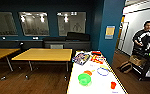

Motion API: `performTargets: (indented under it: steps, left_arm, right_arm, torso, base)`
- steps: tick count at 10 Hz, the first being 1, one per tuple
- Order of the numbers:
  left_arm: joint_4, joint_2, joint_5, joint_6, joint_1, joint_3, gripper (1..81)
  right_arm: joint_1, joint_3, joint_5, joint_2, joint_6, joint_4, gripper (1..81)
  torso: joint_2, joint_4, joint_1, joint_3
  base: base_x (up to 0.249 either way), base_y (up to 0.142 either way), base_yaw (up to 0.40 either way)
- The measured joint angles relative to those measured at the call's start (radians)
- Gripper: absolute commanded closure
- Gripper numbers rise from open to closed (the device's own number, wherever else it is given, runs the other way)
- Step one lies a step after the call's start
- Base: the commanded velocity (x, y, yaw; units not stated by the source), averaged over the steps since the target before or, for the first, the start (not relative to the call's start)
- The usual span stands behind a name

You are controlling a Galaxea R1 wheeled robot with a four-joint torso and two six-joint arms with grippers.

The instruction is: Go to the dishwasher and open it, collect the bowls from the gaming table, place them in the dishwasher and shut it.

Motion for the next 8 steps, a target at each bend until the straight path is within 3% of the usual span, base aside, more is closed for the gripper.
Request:
performTargets:
  steps: [3, 8]
  left_arm:
    - [-0.001, 0.000, -0.006, -0.001, -0.017, 0.007, 1.0]
    - [-0.005, 0.005, -0.059, -0.001, -0.027, 0.007, 1.0]
  right_arm:
    - [0.054, 0.114, 0.006, -0.083, 0.028, 0.002, 1.0]
    - [0.157, 0.225, -0.004, -0.199, 0.078, 0.003, 1.0]
  torso:
    - [0.000, 0.000, 0.001, -0.094]
    - [0.001, 0.000, 0.003, -0.116]
  base:
    - [0.000, 0.000, 0.000]
    - [0.000, 0.000, 0.000]
